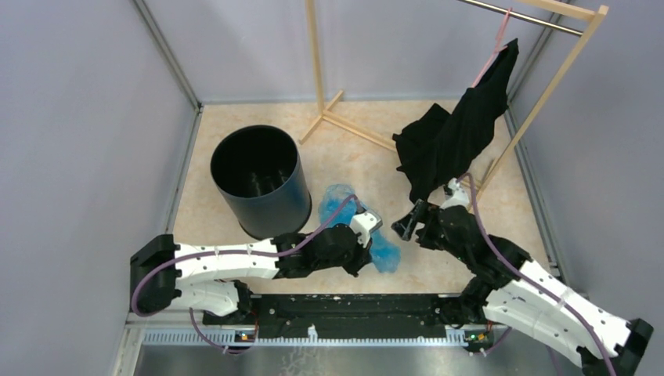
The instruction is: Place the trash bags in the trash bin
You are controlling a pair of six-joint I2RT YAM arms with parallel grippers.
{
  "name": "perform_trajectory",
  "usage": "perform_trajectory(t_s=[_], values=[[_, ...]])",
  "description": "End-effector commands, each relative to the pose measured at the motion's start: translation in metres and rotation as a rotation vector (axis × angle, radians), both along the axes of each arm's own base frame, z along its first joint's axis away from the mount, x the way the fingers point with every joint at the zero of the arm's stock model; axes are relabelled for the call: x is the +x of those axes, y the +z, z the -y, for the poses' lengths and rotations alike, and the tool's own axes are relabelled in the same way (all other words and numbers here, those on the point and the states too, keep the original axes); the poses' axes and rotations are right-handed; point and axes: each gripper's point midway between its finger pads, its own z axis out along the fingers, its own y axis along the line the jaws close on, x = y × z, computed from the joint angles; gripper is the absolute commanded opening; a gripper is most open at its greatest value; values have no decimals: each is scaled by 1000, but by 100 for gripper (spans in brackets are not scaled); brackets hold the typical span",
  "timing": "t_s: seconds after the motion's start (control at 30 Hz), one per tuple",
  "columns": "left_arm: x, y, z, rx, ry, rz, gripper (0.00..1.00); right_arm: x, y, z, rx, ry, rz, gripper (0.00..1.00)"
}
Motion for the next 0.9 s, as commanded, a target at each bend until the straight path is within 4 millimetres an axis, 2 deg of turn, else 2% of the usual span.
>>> perform_trajectory(t_s=[0.0,0.03,0.07,0.2,0.27,0.33,0.43,0.5,0.57,0.63,0.7,0.87], values=[[-10,23,25,-135,-23,-48,0,9,-6,-28,64,51,-15,86],[-14,22,26,-137,-39,-60,1,7,-17,-31,48,67,-41,87],[-17,21,26,-136,-58,-69,7,5,-26,-35,45,87,-59,87],[-22,16,12,-107,-54,-87,54,-5,-57,-47,35,177,-110,85],[-21,25,-1,-110,-31,-72,73,-9,-66,-52,34,222,-116,72],[-14,34,-17,-99,31,-54,85,-16,-65,-66,85,303,-115,58],[4,50,-42,-96,190,-31,98,-24,-67,-82,142,386,-118,51],[15,62,-50,-115,256,-28,99,-25,-67,-90,165,412,-114,51],[24,72,-50,-124,288,-21,98,-26,-67,-96,166,425,-110,51],[36,71,-49,-88,340,-2,95,-27,-67,-100,154,428,-113,51],[48,59,-58,10,433,7,85,-25,-64,-100,148,420,-108,50],[63,53,-72,109,534,54,69,-23,-60,-84,119,361,-83,50]])
